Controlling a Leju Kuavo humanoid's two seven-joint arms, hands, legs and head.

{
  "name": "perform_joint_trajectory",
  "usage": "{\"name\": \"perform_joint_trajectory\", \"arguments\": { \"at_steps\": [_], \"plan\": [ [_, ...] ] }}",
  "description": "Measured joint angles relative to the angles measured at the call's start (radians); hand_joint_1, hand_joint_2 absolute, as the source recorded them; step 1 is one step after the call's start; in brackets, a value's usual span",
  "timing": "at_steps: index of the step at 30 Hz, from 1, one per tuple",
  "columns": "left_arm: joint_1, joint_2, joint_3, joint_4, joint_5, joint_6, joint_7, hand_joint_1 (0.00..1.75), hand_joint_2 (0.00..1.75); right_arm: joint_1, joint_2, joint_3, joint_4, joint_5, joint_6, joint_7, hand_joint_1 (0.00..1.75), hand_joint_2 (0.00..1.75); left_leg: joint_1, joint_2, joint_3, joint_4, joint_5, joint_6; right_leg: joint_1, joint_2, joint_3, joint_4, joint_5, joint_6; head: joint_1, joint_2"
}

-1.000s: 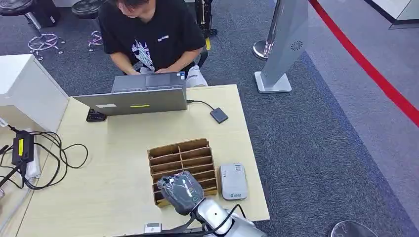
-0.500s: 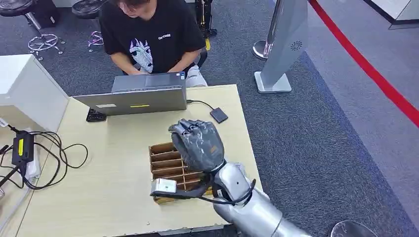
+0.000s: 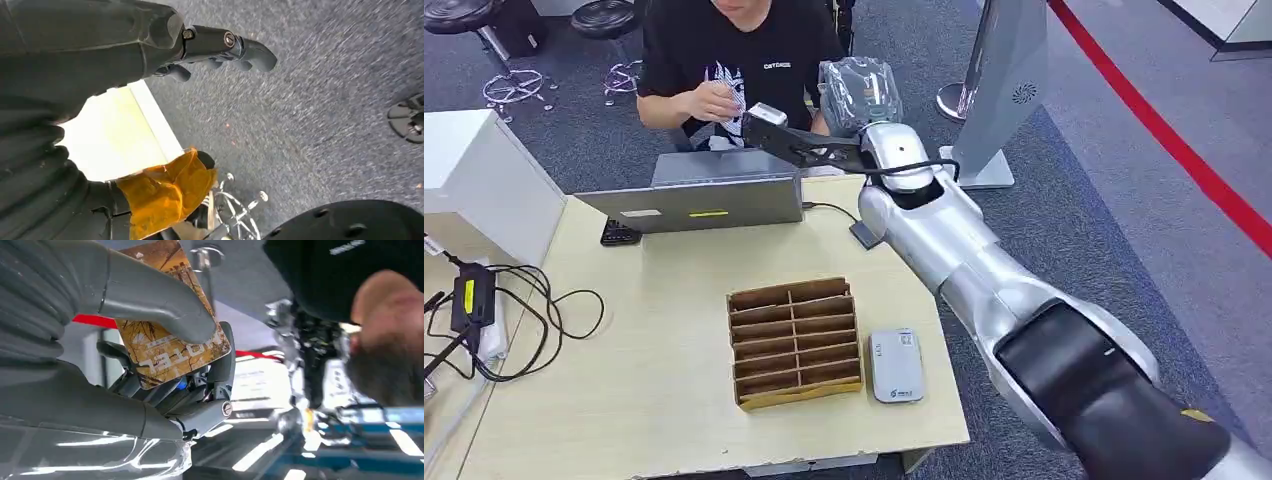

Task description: Pass the card to the sensor for recognition and then transmit it.

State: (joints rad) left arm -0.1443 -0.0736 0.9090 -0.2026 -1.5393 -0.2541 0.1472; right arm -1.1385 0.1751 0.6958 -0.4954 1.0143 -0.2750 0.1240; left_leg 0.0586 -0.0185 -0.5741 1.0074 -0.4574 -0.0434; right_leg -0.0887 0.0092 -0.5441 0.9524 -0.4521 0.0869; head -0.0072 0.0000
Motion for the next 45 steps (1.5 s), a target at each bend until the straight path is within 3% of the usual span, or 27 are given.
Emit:
{"name": "perform_joint_trajectory", "arguments": {
  "at_steps": [7, 22, 23, 27, 28, 38, 45],
  "plan": [
    [-0.003, 0.0, -0.015, 0.0, 0.0, -0.003, -0.005, 0.0, 1.75, -0.007, 0.006, -0.018, 0.096, 0.0, -0.008, -0.011, 1.75, 1.75, 0.0, 0.0, 0.0, 0.0, 0.0, 0.0, 0.0, 0.0, -0.001, 0.0, 0.0, 0.0, 0.0, 0.0],
    [-0.003, 0.0, -0.022, 0.0, 0.0, -0.008, -0.005, 0.0, 1.75, -0.007, 0.023, -0.069, 0.143, -0.032, -0.05, -0.081, 1.69, 1.75, 0.0, 0.001, -0.001, 0.0, 0.0, 0.0, 0.0, 0.0, -0.001, 0.0, 0.0, 0.0, 0.0, 0.0],
    [-0.003, 0.0, -0.022, 0.0, 0.0, -0.008, -0.005, 0.0, 1.75, -0.007, 0.026, -0.074, 0.144, -0.037, -0.051, -0.086, 0.0, 1.75, 0.0, 0.0, -0.001, 0.0, 0.0, 0.0, 0.0, 0.0, -0.002, 0.0, 0.0, 0.0, -0.001, 0.0],
    [-0.004, 0.0, -0.022, 0.0, 0.0, -0.008, -0.005, 0.0, 1.75, -0.006, 0.036, -0.092, 0.144, -0.062, -0.05, -0.105, 0.0, 1.75, 0.0, 0.001, -0.001, 0.0, 0.0, 0.0, 0.0, 0.0, -0.002, 0.0, 0.0, 0.0, 0.0, 0.0],
    [-0.004, 0.0, -0.022, 0.0, 0.0, -0.007, -0.005, 0.0, 1.75, -0.006, 0.038, -0.104, 0.144, -0.082, -0.048, -0.114, 0.0, 0.0, 0.0, 0.001, -0.001, 0.0, 0.0, 0.0, 0.0, 0.0, -0.002, 0.0, 0.0, 0.0, 0.0, 0.0],
    [0.002, 0.0, -0.022, 0.0, 0.002, 0.003, -0.005, 0.0, 1.75, 0.023, 0.014, -0.258, 0.154, -0.282, 0.015, -0.181, 0.0, 0.0, 0.0, 0.001, -0.001, 0.0, 0.0, 0.0, 0.0, 0.0, -0.002, 0.0, 0.0, 0.0, 0.0, 0.0],
    [0.02, 0.005, -0.021, 0.0, 0.005, 0.009, -0.014, 0.0, 1.75, 0.095, -0.103, -0.455, 0.178, -0.515, 0.122, -0.208, 0.0, 0.0, 0.0, 0.0, -0.001, 0.0, -0.001, 0.0, 0.0, 0.0, -0.001, -0.002, 0.0, 0.0, 0.0, 0.0]
  ]
}}
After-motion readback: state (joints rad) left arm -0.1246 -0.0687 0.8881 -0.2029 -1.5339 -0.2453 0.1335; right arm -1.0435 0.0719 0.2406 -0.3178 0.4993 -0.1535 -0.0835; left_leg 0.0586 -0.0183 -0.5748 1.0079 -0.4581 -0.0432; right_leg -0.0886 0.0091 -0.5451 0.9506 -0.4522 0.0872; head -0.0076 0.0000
